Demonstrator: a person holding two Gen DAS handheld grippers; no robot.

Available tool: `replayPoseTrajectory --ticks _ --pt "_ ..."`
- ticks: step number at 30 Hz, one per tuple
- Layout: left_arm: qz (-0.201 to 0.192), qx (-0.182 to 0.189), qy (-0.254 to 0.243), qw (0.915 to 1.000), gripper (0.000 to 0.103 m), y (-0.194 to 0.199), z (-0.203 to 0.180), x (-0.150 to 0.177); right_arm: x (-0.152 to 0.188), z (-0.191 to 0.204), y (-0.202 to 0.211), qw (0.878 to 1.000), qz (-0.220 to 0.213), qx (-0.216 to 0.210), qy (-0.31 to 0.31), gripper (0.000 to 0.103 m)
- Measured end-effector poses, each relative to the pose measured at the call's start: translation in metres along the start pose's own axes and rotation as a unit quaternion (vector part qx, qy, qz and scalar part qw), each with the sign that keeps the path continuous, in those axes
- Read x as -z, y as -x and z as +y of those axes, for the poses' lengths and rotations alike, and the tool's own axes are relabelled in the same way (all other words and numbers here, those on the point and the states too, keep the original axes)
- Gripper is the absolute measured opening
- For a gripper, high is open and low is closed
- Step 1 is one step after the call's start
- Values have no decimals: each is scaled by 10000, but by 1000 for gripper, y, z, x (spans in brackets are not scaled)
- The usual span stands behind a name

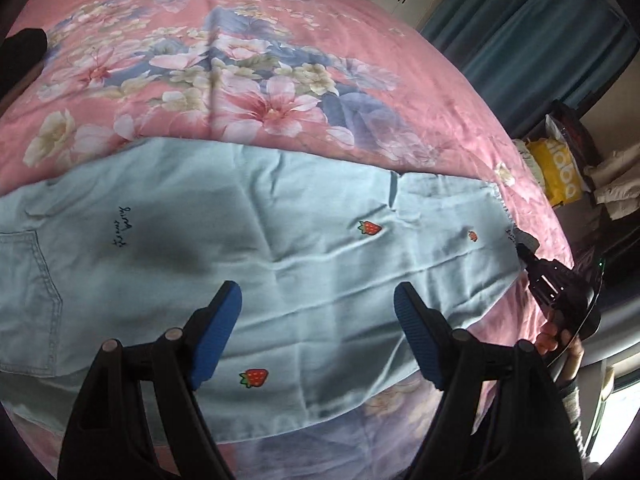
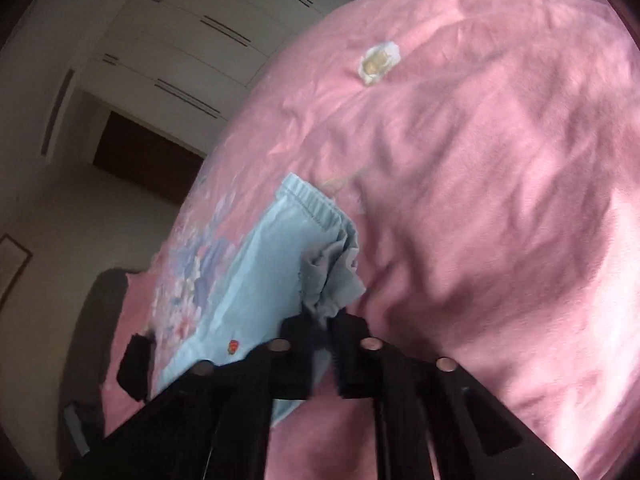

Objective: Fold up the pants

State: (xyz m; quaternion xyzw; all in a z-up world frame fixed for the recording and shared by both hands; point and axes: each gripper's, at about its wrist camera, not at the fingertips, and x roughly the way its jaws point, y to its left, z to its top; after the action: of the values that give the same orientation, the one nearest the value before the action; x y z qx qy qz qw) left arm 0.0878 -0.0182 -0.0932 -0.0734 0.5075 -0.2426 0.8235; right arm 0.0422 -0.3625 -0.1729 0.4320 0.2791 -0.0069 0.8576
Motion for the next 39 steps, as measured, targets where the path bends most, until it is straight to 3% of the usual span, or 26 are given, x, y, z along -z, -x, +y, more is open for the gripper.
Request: replayPoseTrajectory --ticks 3,7,10,13,18,19,20,21,22,23,24,28,31,39 --pt "110 580 219 9980 79 -3 -10 -6 7 50 8 9938 -257 90 1078 7" --pt "276 1522 581 9863 83 -9 -29 -18 31 113 6 9725 -252 182 2310 7" --pt "243 1930 948 9763 96 -15 -42 -26 60 143 -1 9534 -141 115 3011 7" --pt "255 2355 1103 9653 96 -24 -56 -34 92 165 -13 9271 -90 190 3741 7" --pt "738 2707 1087 9537 94 -51 -72 -37 130 186 -23 9004 166 -178 4344 7" --pt "725 2722 1058 9537 88 -52 -72 -37 137 186 -22 8957 243 -225 4433 7" --pt "673 2649 1004 9567 75 -52 -71 -36 142 187 -24 8920 319 -257 4503 7" --pt "675 2437 928 9631 68 -52 -70 -35 148 189 -27 8875 383 -274 4584 7" --pt "729 2262 876 9674 52 -53 -68 -33 153 191 -29 8837 410 -260 4655 7" --pt "773 2079 856 9713 28 -55 -63 -31 157 192 -31 8799 425 -216 4727 7" --pt "804 1958 861 9735 19 -55 -58 -29 160 194 -33 8777 427 -186 4769 7" --pt "617 1870 1019 9751 16 -44 -29 -25 169 203 -39 8788 552 -284 4732 7" --pt "363 1733 938 9797 16 -28 -11 -22 183 219 -44 8705 531 -346 4881 7" --pt "-31 826 920 9923 13 1 46 -16 221 248 -78 8505 935 -637 5137 7"
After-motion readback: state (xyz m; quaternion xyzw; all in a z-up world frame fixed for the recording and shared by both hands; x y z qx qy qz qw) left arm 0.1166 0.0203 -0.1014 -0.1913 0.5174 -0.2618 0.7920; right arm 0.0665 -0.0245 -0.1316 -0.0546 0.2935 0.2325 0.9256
